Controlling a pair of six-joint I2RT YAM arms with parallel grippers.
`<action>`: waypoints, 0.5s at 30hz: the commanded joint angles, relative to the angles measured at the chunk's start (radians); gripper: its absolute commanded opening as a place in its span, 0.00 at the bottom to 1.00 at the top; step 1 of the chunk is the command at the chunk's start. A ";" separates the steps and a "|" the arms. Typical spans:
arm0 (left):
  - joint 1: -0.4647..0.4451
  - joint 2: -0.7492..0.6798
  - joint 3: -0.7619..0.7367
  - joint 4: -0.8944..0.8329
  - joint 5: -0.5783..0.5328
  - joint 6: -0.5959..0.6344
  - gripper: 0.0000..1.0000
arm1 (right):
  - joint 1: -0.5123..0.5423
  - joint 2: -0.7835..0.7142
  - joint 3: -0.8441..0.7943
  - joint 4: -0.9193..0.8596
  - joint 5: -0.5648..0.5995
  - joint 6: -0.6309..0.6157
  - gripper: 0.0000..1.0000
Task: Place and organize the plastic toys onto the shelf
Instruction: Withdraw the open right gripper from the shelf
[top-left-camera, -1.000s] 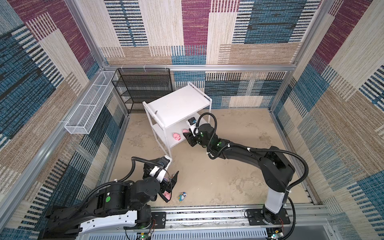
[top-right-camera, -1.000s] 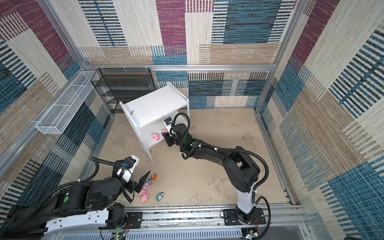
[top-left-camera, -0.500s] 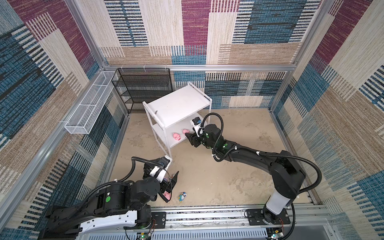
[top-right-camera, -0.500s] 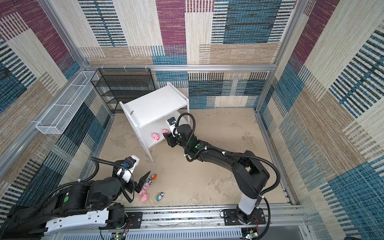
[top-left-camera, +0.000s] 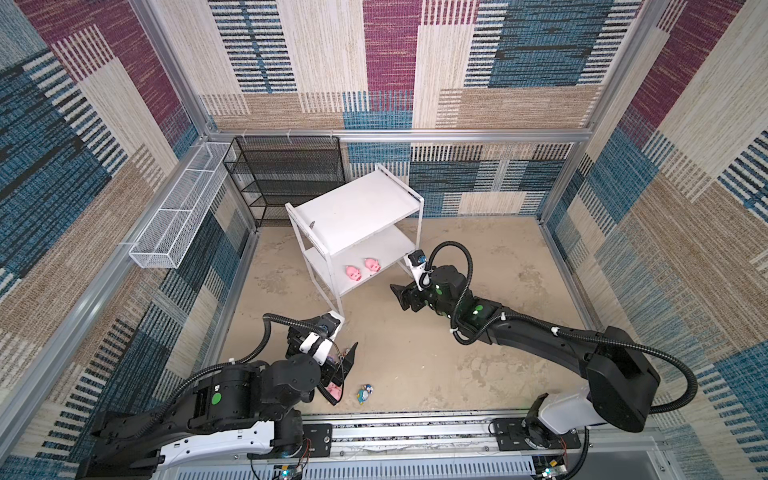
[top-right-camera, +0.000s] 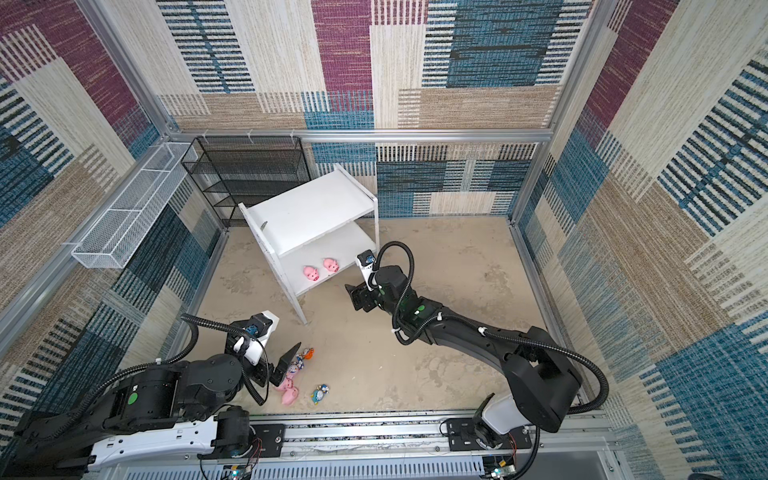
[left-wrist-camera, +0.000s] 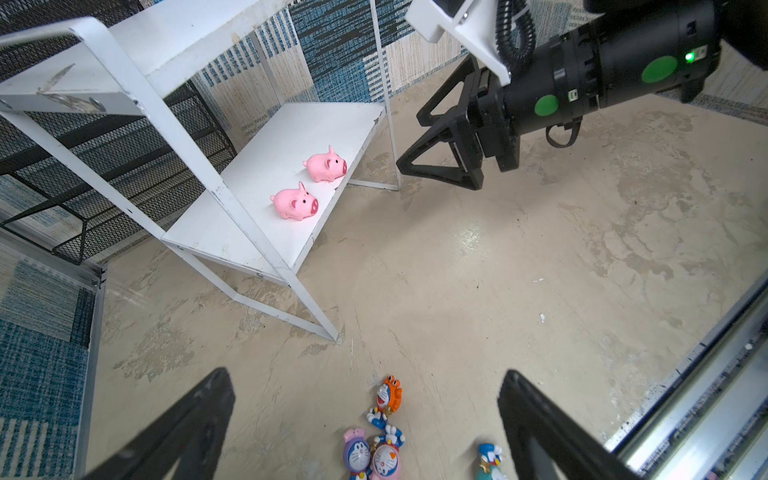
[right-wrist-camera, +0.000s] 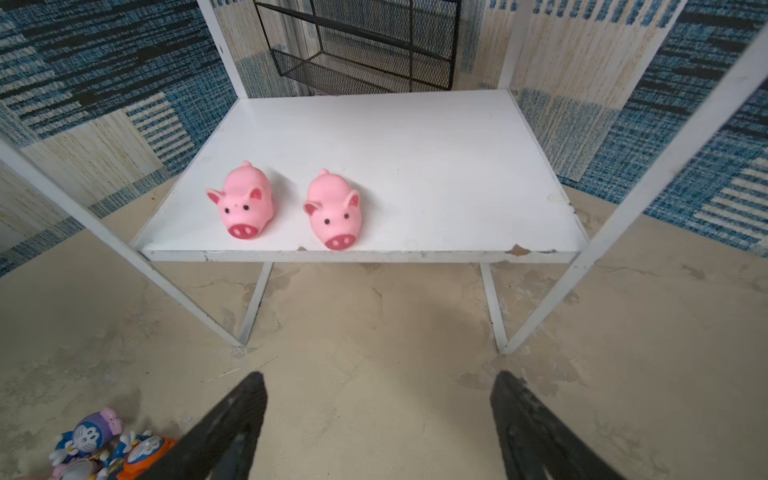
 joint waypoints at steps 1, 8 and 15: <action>0.001 0.003 -0.001 0.014 -0.005 0.004 0.99 | -0.006 0.041 0.050 -0.007 0.026 0.020 0.87; 0.001 -0.004 0.001 0.003 -0.008 -0.008 0.99 | -0.036 0.182 0.171 -0.020 0.012 0.022 0.87; 0.001 -0.005 -0.001 0.006 -0.010 -0.004 0.99 | -0.046 0.251 0.232 -0.024 0.004 0.009 0.87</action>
